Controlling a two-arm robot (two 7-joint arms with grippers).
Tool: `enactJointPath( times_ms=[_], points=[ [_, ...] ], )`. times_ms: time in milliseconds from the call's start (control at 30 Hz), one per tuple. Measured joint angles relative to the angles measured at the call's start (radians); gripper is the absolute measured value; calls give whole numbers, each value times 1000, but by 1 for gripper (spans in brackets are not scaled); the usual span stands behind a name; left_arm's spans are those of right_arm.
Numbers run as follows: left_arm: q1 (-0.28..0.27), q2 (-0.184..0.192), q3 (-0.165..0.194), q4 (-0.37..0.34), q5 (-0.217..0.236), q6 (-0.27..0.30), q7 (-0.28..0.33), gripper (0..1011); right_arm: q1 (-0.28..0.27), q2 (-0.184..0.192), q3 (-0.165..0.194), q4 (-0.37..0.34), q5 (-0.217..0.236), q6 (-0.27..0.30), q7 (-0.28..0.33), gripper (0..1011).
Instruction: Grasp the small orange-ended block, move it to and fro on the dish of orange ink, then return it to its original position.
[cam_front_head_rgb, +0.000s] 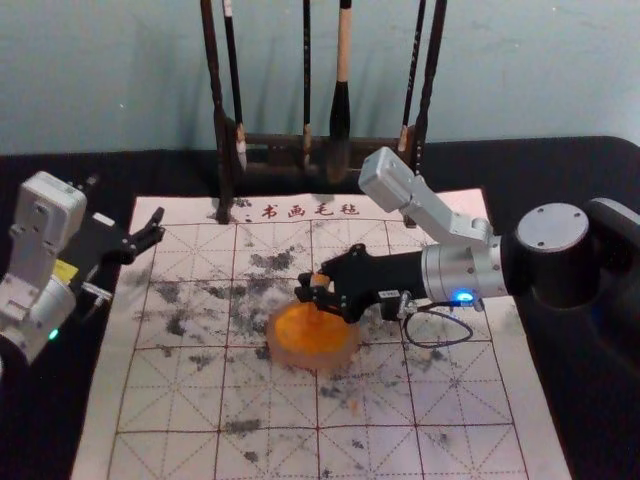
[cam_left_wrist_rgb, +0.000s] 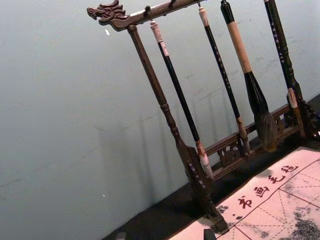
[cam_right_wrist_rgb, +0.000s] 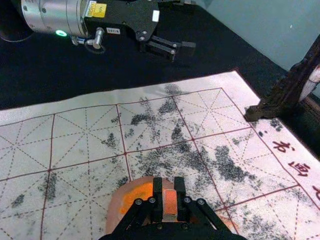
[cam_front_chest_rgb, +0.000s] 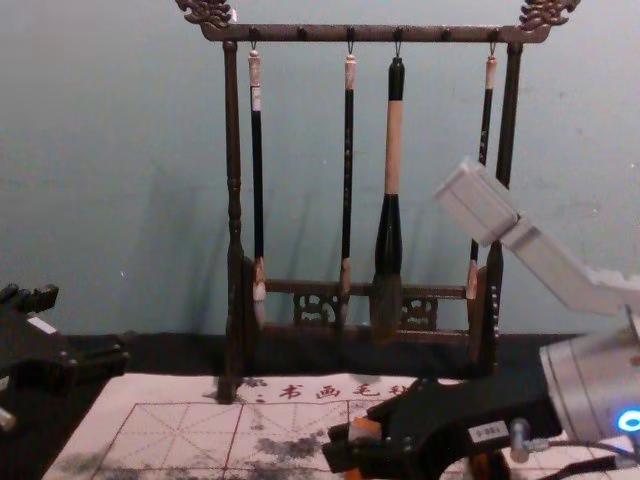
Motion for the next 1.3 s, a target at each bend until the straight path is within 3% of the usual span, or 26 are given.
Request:
enactJointPath(
  times_ms=[667, 1300],
  points=[
    [0, 0, 0, 0, 0, 0, 0, 1001, 37, -18, -25, 37, -35, -19, 8, 113],
    [0, 0, 0, 0, 0, 0, 0, 1001, 43, 0, -28, 12, -49, -16, 21, 113]
  ],
)
